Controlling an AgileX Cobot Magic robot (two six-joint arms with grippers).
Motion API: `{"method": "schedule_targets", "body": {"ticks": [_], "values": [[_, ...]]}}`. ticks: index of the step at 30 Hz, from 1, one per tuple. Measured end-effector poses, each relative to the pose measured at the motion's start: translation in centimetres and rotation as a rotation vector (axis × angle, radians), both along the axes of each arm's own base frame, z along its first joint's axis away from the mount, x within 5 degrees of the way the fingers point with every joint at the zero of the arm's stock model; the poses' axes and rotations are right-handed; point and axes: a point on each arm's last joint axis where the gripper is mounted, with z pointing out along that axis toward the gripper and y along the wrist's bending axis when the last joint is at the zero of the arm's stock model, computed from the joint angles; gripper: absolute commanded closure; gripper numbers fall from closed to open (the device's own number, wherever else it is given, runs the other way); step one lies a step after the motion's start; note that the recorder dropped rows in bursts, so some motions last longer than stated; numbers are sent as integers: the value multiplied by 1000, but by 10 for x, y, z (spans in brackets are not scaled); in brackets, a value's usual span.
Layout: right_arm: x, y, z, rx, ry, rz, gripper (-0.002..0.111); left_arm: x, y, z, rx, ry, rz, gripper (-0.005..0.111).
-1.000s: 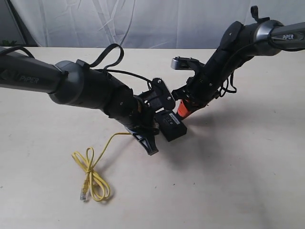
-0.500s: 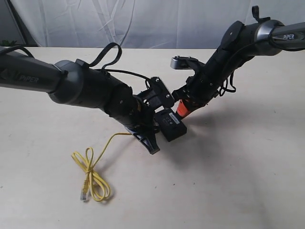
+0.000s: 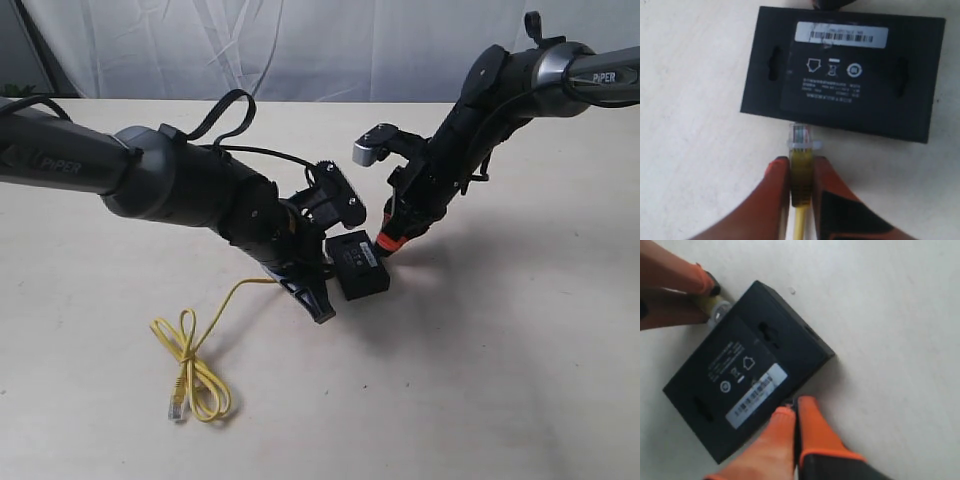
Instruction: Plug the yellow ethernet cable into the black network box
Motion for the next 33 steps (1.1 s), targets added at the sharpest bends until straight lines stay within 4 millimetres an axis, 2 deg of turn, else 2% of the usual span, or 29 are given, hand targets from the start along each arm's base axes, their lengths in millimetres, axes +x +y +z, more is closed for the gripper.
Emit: {"method": "schedule_targets", "body": {"ticks": [14,23,33], "values": [[7,2,0,16,-65,-37,109,-1,0,1,14,0,-35,107],[-1,-5,-2,-35,-51,139,109,-3,2,3,33,19,-44,107],[-2,4,2,77,-63,166,109,-4,1,3,15,37,-22,107]]}}
